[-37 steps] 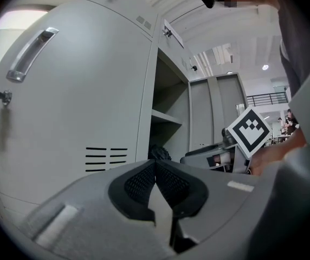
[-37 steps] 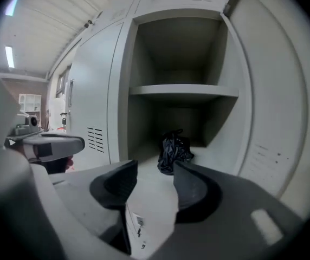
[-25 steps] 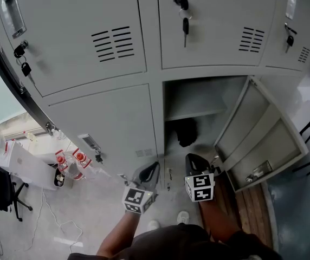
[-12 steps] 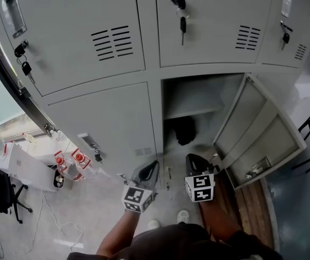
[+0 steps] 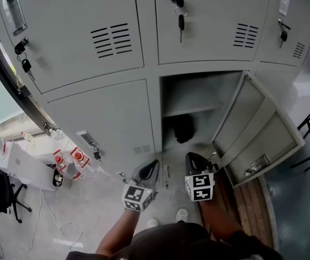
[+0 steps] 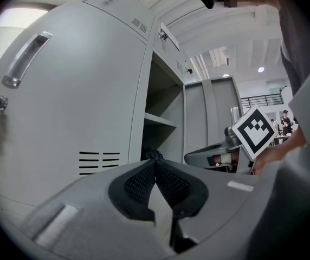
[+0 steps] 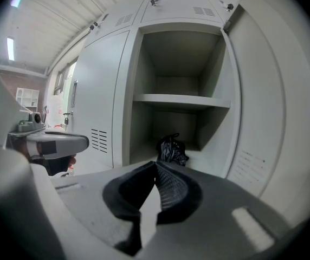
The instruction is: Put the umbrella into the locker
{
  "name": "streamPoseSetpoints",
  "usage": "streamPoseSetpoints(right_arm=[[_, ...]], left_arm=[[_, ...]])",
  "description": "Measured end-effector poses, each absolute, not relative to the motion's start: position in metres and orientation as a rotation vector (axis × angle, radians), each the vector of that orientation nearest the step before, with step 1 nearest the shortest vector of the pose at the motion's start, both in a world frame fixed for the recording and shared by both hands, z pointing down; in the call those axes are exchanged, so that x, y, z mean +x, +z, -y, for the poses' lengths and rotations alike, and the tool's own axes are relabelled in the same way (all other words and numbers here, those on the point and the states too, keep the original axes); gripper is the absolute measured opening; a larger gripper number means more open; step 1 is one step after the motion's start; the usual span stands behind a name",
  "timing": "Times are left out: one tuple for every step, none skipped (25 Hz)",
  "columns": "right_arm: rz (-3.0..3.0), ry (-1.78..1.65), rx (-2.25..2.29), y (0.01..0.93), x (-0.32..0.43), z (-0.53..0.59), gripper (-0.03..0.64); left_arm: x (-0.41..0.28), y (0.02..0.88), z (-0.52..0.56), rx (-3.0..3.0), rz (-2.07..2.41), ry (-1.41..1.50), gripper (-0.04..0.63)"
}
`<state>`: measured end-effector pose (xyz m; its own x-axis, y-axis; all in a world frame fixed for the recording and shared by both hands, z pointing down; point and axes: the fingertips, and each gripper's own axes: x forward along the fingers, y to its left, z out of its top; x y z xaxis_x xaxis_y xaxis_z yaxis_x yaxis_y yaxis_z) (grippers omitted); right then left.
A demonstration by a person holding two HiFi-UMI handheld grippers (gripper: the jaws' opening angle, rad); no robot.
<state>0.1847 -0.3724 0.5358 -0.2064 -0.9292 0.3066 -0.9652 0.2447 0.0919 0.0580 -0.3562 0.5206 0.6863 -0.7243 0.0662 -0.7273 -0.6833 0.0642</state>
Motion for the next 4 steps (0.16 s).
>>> streamPoseSetpoints(right_arm=[[2.227,0.169,1.754,0.5357,0.1851,0.3724,0.004],[2.233,0.167,1.75,0.5356,0.1854,0.3724,0.003],[2.239,0.167,1.746,0.5355,0.1856,0.3724,0.004],[2.245,0.166,1.743,0.5354,0.1858,0.3724,0.003]], left_arm=[[0.0587,0.5208,0.356,2.806,1.21,0.054,0.005],[0.0595,0.5212,0.3558,2.805,1.21,0.053,0.005],[0.0601,0.5217,0.3557,2.803,1.21,0.053,0.005],[0.0607,0.5224,0.3555,2.801,1.21,0.052,0.005]])
